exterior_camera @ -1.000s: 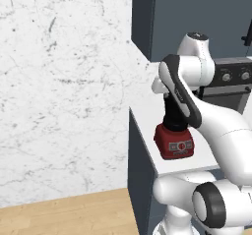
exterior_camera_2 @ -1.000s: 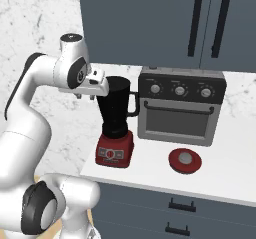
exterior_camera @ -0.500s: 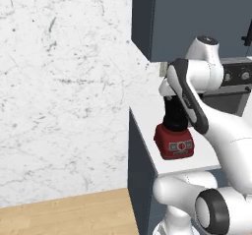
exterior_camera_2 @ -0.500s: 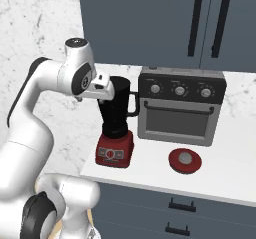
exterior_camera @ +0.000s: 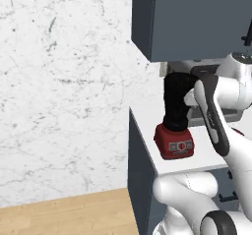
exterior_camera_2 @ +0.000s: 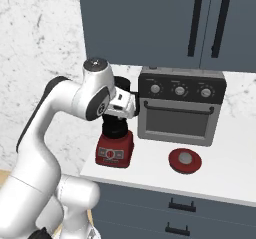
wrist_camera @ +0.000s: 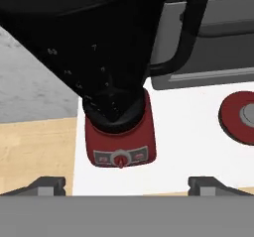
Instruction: Close the lid blender by securely placing the lid on top.
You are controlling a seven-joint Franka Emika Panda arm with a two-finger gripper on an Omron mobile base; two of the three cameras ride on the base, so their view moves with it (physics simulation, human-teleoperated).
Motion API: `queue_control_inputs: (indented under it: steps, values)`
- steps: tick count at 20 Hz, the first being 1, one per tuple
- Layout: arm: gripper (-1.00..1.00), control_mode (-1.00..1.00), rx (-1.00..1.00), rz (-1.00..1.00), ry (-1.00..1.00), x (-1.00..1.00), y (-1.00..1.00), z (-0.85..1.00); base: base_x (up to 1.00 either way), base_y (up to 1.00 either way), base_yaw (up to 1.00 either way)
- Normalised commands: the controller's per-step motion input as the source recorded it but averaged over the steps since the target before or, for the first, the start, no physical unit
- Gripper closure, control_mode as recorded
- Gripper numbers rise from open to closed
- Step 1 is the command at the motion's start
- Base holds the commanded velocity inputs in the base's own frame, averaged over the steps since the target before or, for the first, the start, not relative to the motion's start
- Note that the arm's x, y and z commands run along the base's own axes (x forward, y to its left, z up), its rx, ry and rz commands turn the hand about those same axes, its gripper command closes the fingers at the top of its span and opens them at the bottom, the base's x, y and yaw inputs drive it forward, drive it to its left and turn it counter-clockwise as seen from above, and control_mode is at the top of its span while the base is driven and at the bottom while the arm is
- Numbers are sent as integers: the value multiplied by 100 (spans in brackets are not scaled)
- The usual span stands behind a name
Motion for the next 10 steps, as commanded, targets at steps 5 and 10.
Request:
queue_control_inputs:
  steps: [5, 10]
  values:
    - [-100, -100, 0, -11, 0, -34, -66, -5, 0, 0, 0]
    - [-100, -100, -1, -13, -1, -12, -59, -27, 0, 0, 0]
